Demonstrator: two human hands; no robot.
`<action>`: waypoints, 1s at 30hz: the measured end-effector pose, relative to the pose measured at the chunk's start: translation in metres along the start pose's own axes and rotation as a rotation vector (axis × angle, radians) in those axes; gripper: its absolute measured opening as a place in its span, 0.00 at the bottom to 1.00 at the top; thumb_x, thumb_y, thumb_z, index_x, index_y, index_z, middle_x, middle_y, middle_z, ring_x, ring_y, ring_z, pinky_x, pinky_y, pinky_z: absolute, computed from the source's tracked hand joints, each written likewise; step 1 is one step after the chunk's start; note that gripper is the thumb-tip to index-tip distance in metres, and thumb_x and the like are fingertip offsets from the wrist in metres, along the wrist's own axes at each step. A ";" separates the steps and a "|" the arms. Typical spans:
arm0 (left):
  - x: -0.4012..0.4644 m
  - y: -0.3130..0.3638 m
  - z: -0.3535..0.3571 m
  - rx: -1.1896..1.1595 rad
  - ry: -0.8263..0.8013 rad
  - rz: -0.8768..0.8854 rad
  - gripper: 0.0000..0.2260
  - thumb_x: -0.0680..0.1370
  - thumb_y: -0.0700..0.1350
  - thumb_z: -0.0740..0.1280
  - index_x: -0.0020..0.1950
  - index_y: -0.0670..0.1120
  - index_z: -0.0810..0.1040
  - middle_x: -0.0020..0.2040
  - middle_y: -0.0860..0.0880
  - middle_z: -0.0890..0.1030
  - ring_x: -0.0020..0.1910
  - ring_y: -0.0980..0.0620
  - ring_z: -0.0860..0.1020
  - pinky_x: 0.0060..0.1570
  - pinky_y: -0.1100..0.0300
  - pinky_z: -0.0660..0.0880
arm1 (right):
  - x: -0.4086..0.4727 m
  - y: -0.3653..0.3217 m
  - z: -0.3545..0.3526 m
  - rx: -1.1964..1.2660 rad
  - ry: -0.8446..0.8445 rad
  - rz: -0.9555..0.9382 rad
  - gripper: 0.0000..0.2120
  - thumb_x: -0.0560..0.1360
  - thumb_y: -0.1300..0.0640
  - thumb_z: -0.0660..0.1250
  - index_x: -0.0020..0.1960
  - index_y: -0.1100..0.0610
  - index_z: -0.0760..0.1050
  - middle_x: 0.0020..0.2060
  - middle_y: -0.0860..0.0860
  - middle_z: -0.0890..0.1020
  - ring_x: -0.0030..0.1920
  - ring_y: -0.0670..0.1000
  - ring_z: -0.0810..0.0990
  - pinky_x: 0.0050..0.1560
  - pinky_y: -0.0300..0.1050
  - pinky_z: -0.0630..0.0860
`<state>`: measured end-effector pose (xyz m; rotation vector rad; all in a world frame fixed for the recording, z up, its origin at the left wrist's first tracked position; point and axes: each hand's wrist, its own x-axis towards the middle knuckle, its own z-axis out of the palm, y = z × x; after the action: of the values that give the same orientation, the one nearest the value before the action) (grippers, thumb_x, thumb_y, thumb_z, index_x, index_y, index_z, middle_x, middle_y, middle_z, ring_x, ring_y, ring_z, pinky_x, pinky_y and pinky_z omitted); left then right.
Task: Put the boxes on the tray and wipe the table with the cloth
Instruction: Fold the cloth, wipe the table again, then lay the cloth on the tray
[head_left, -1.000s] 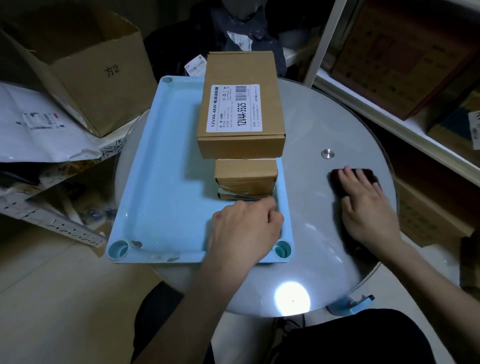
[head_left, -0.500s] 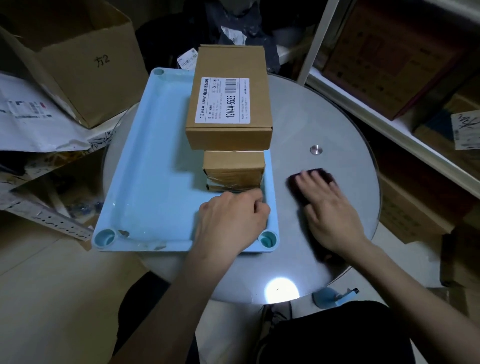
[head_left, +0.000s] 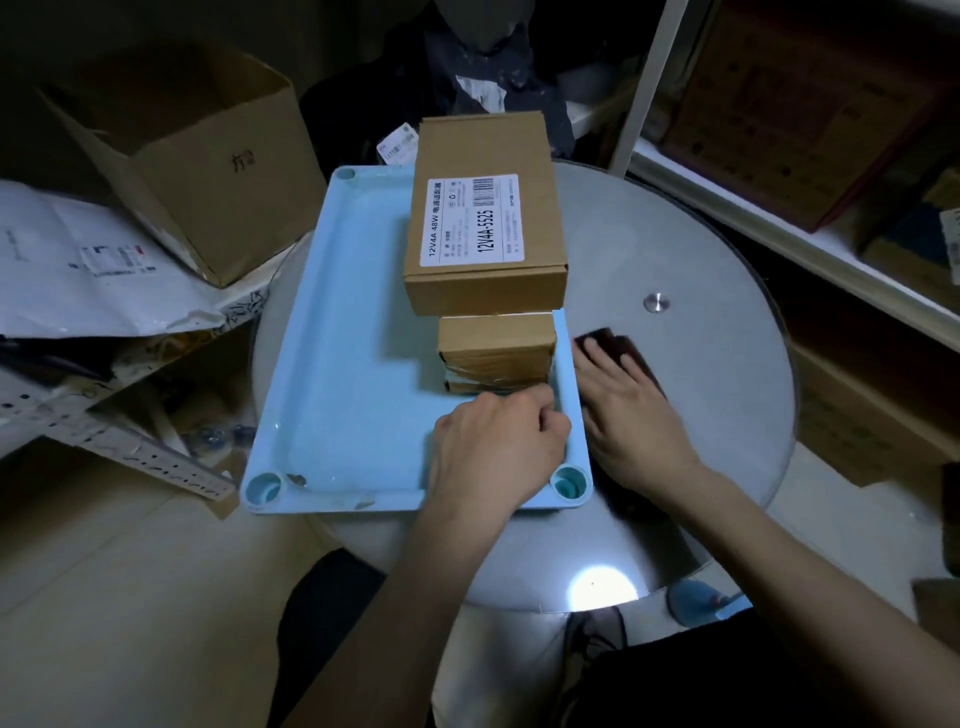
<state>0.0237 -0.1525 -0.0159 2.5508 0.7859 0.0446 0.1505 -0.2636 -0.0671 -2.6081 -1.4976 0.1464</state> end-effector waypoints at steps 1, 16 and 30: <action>0.000 -0.001 0.000 0.000 -0.001 -0.003 0.09 0.77 0.53 0.56 0.45 0.51 0.72 0.42 0.48 0.80 0.42 0.42 0.72 0.43 0.52 0.68 | -0.016 0.005 -0.001 0.006 -0.024 -0.026 0.30 0.78 0.55 0.51 0.80 0.50 0.53 0.79 0.45 0.55 0.79 0.49 0.52 0.76 0.48 0.49; -0.003 0.004 -0.004 0.076 -0.036 -0.023 0.09 0.79 0.52 0.55 0.44 0.50 0.71 0.48 0.45 0.82 0.48 0.40 0.76 0.45 0.53 0.69 | -0.021 -0.001 -0.012 0.089 0.101 0.300 0.30 0.74 0.57 0.45 0.74 0.60 0.64 0.75 0.58 0.66 0.77 0.58 0.60 0.73 0.55 0.58; -0.005 0.008 -0.003 0.099 0.004 -0.023 0.10 0.79 0.51 0.56 0.44 0.49 0.73 0.45 0.46 0.81 0.42 0.42 0.73 0.41 0.53 0.68 | -0.044 0.042 -0.023 0.107 0.111 0.319 0.26 0.75 0.62 0.55 0.73 0.58 0.66 0.74 0.54 0.67 0.75 0.56 0.61 0.71 0.54 0.60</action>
<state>0.0229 -0.1594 -0.0091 2.6344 0.8385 0.0034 0.1673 -0.3239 -0.0507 -2.6988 -1.0033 0.1070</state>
